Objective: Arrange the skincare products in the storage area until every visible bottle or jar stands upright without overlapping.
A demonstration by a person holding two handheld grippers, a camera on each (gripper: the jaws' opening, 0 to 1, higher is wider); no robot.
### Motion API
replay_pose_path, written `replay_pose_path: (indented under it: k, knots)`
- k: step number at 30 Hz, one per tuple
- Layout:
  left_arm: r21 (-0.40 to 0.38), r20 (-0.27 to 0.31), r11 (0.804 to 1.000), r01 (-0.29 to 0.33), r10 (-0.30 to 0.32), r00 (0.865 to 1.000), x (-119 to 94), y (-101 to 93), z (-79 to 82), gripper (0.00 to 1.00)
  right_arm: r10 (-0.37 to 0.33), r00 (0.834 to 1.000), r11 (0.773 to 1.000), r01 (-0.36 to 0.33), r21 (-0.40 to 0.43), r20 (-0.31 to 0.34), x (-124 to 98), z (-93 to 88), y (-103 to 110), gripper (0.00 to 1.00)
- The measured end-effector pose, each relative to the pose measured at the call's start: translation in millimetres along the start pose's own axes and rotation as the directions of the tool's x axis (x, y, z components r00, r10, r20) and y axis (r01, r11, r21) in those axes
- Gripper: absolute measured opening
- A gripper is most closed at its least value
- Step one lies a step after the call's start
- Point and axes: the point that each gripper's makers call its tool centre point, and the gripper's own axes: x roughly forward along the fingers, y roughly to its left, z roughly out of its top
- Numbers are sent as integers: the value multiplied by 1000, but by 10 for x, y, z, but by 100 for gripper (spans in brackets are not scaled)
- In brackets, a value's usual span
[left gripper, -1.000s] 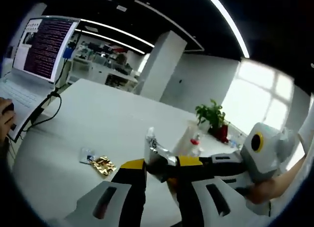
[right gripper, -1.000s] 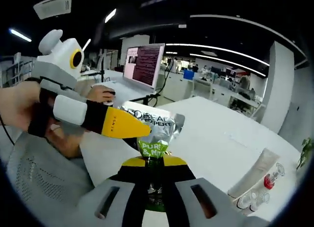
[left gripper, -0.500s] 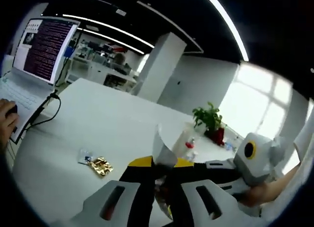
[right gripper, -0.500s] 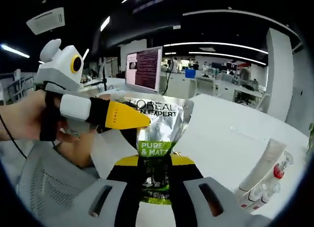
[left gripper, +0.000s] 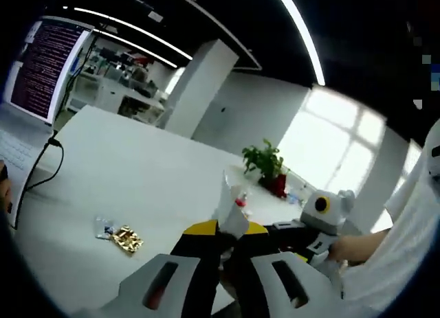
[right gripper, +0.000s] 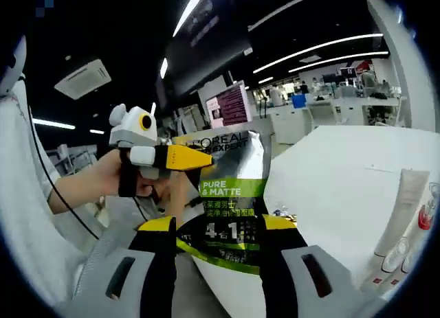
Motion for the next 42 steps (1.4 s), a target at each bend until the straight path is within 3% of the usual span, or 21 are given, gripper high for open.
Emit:
replay_pose_path:
  k: [1,5,9,10,13,15,17,19,21,23,24,26,28,29,33,35,37,40,42]
  knots:
    - [2,-6,1000,21,-21,1000,4,-28,13,1,14,1000,999,-14,41,8,-35,28,-12,47]
    - [1,-11,998,56,-56,998,17,-54,97,1,46,998,996,-49,72,41,-147,133,-24,45]
    - [17,-20,997,69,-69,997,27,-87,159,1,9,995,996,-18,87,104,-237,273,-93,44]
    - [22,-27,997,75,-74,997,32,-97,164,1,-43,989,993,27,112,142,-263,343,-188,49]
    - [17,-38,990,142,-141,989,39,-238,179,1,-59,986,991,39,128,158,-281,376,-310,53]
    - [17,-54,983,184,-183,982,61,-334,164,1,8,993,985,-28,172,115,-209,307,-257,53]
    - [6,-83,975,221,-220,972,79,-409,128,1,185,980,953,-196,231,69,-148,241,14,49]
    - [14,-101,972,235,-232,967,113,-437,110,1,252,965,940,-260,221,67,-141,237,143,27]
    - [6,-108,968,251,-249,962,93,-449,107,1,225,972,946,-234,222,64,-145,213,100,19]
    - [3,-110,967,255,-253,961,80,-432,101,1,255,959,922,-280,269,121,-203,260,146,11]
    - [-21,-102,958,284,-285,953,68,-468,98,1,266,954,913,-295,282,137,-221,269,171,5]
    - [-20,-101,958,286,-286,953,71,-456,88,2,268,951,912,-301,278,153,-240,255,197,2]
    - [-14,-115,958,288,-287,951,80,-457,57,2,268,951,906,-303,295,153,-234,221,216,1]
    - [-11,-113,957,291,-290,950,82,-461,51,2,274,946,887,-317,335,171,-240,224,229,1]
    - [-2,-70,954,301,-301,951,101,-470,66,5,264,943,874,-322,363,201,-261,218,222,1]
    - [24,-52,959,283,-282,958,127,-445,59,16,251,944,872,-316,374,214,-262,235,213,1]
    - [3,-47,957,289,-289,956,137,-466,17,27,220,947,872,-298,388,233,-267,255,153,1]
    - [2,-28,963,270,-269,963,167,-459,-49,35,180,936,850,-302,432,301,-287,356,81,1]
    - [-1,-40,966,257,-257,966,183,-463,-129,35,151,938,858,-280,430,311,-280,386,42,1]
